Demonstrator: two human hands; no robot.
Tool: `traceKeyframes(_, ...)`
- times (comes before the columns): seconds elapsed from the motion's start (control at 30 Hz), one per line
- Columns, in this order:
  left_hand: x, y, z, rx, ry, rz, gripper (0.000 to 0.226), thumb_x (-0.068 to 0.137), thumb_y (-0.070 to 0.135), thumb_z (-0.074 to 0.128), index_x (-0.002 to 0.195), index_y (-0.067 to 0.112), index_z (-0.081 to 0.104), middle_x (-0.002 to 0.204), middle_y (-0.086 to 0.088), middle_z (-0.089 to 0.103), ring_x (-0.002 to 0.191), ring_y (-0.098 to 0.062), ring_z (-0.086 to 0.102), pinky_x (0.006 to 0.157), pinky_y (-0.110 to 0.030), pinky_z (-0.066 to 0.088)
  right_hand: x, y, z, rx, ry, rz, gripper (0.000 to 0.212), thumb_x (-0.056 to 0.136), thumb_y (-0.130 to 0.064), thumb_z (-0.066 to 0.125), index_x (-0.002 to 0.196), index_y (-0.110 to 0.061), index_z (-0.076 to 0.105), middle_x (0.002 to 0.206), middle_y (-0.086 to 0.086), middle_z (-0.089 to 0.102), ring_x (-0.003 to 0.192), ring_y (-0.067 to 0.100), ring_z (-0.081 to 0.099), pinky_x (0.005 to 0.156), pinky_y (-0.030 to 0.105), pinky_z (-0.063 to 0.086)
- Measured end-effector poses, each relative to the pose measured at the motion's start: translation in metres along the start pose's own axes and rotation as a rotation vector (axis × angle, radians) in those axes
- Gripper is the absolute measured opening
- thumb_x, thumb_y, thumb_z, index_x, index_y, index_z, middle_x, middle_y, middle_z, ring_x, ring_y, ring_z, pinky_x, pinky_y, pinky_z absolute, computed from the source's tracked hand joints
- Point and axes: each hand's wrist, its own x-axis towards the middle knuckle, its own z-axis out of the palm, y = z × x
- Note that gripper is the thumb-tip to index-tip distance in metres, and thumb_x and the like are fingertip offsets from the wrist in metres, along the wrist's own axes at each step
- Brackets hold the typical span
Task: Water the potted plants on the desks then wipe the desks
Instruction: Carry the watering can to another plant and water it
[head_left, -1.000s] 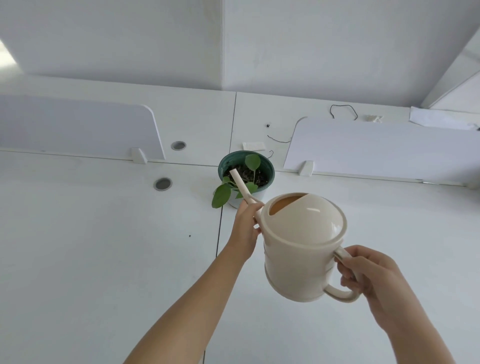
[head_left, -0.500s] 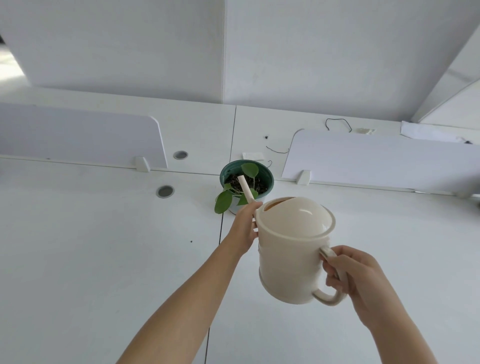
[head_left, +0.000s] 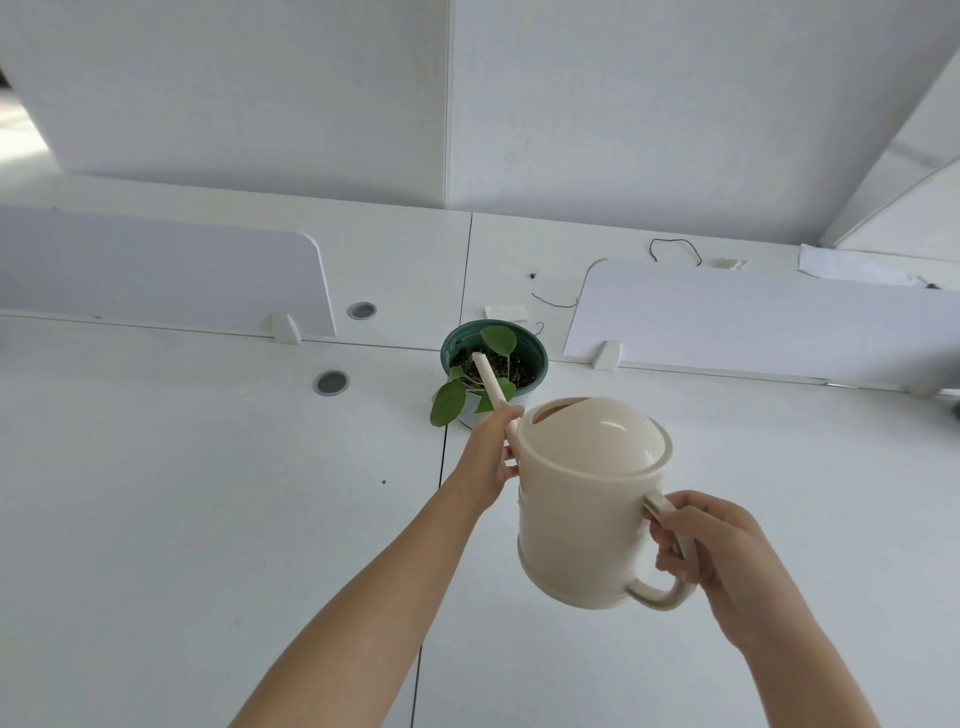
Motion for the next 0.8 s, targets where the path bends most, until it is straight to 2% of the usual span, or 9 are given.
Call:
traceKeyframes(0.07, -0.007, -0.003, 0.002, 0.007, 0.005, -0.019, 0.016, 0.088, 0.021, 0.048, 0.101, 0.012, 0.05, 0.077, -0.001, 0.046, 0.069, -0.014, 0.049, 0.056, -0.024, 0.042, -0.002, 0.003, -0.002, 0.007, -0.011, 0.0, 0.016, 0.058, -0.014, 0.054, 0.064, 0.001, 0.05, 0.048, 0.002, 0.045, 0.04, 0.014, 0.032, 0.044, 0.02, 0.033)
traceKeyframes(0.17, -0.017, -0.01, 0.003, 0.009, 0.01, 0.0, 0.009, 0.09, 0.021, 0.046, 0.096, 0.015, 0.05, 0.082, -0.002, 0.046, 0.074, -0.016, 0.048, 0.063, -0.028, 0.042, -0.006, 0.01, -0.009, 0.008, -0.009, 0.001, 0.015, 0.06, -0.012, 0.055, 0.065, 0.001, 0.051, 0.05, 0.004, 0.044, 0.044, 0.017, 0.032, 0.04, 0.016, 0.034)
traceKeyframes(0.23, -0.024, -0.016, -0.001, -0.014, 0.012, 0.033, 0.008, 0.091, 0.018, 0.045, 0.095, 0.014, 0.049, 0.086, -0.003, 0.046, 0.075, -0.017, 0.048, 0.063, -0.029, 0.043, -0.01, 0.018, -0.013, -0.004, -0.001, 0.004, 0.019, 0.057, -0.016, 0.052, 0.066, 0.001, 0.052, 0.05, 0.004, 0.043, 0.047, 0.019, 0.033, 0.043, 0.018, 0.035)
traceKeyframes(0.33, -0.035, -0.026, -0.012, -0.05, 0.052, 0.086, 0.009, 0.091, 0.016, 0.044, 0.099, 0.013, 0.047, 0.093, -0.007, 0.046, 0.077, -0.018, 0.05, 0.061, -0.028, 0.045, -0.013, 0.034, -0.015, -0.015, 0.015, 0.014, 0.024, 0.06, -0.021, 0.051, 0.067, 0.001, 0.054, 0.048, 0.005, 0.043, 0.05, 0.019, 0.035, 0.054, 0.029, 0.034)
traceKeyframes(0.43, -0.046, -0.038, -0.028, -0.089, 0.12, 0.116, 0.016, 0.091, 0.014, 0.045, 0.106, 0.012, 0.045, 0.1, -0.01, 0.047, 0.085, -0.023, 0.052, 0.067, -0.032, 0.048, -0.011, 0.051, -0.011, -0.033, 0.031, 0.033, 0.027, 0.078, -0.02, 0.048, 0.061, 0.0, 0.053, 0.046, 0.006, 0.044, 0.051, 0.022, 0.036, 0.059, 0.035, 0.032)
traceKeyframes(0.5, -0.055, -0.045, -0.039, -0.097, 0.158, 0.132, 0.022, 0.091, 0.015, 0.046, 0.113, 0.012, 0.046, 0.104, -0.011, 0.048, 0.094, -0.027, 0.052, 0.076, -0.038, 0.048, -0.008, 0.062, -0.006, -0.055, 0.039, 0.048, 0.036, 0.087, -0.016, 0.041, 0.057, 0.0, 0.051, 0.045, 0.008, 0.045, 0.053, 0.024, 0.038, 0.06, 0.034, 0.031)
traceKeyframes(0.6, -0.07, -0.05, -0.056, -0.093, 0.226, 0.163, 0.031, 0.091, 0.015, 0.048, 0.121, 0.01, 0.045, 0.105, -0.012, 0.05, 0.101, -0.029, 0.053, 0.085, -0.043, 0.047, -0.005, 0.075, 0.005, -0.056, 0.027, 0.077, 0.04, 0.088, -0.016, 0.04, 0.052, -0.001, 0.05, 0.043, 0.007, 0.046, 0.051, 0.024, 0.04, 0.058, 0.032, 0.033)
traceKeyframes(0.8, -0.103, -0.058, -0.092, -0.057, 0.323, 0.269, 0.017, 0.093, 0.011, 0.044, 0.11, 0.008, 0.047, 0.098, -0.009, 0.049, 0.096, -0.026, 0.052, 0.08, -0.036, 0.049, -0.002, 0.091, 0.028, -0.134, -0.042, 0.083, 0.039, 0.083, -0.014, 0.04, 0.045, -0.007, 0.042, 0.042, 0.006, 0.047, 0.044, 0.015, 0.039, 0.058, 0.03, 0.029)
